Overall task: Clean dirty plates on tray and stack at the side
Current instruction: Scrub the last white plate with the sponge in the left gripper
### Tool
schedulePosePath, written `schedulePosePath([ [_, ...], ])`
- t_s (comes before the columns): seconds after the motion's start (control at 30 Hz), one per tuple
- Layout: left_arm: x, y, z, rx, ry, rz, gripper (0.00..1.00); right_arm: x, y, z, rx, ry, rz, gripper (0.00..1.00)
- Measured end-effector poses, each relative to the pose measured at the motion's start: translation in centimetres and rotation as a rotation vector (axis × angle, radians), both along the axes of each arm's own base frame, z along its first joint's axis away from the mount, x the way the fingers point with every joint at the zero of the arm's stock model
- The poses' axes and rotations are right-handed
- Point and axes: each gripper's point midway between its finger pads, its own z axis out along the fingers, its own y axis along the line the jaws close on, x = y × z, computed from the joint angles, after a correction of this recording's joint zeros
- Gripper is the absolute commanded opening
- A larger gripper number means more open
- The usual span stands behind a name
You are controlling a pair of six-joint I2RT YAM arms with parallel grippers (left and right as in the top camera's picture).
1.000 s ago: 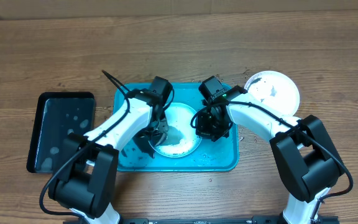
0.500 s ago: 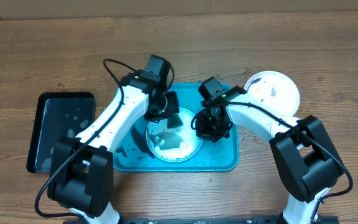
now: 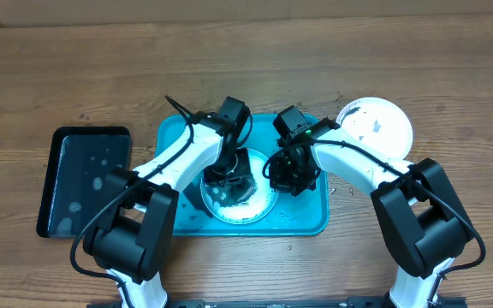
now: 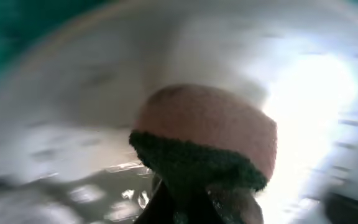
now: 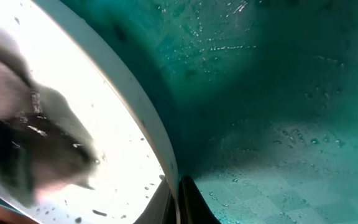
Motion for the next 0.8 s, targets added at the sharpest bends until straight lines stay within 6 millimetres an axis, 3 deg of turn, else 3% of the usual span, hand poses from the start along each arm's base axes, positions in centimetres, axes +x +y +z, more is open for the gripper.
schedulePosePath([
  [0.17,0.1,5.7,0.4,0.219,0.008,0.048,0.04,-0.1,0.1,0.0,0.005,0.004,0.002,0.04],
  [0.37,1.1,9.1,2.4,0.292,0.024,0.116,0.04,-0.3,1.0,0.3,0.04,0.009,0.016,0.04],
  [0.6,4.9,14.2,8.0,0.37,-0.053,0.246,0.04,-0.4,0.2,0.4,-0.001,0.021,0.011,0.04],
  [0.8,6.4,18.7,12.2,0.364,-0.119,0.389,0.04,1.8,0.8,3.1,-0.007,-0.043,0.037,0.04],
])
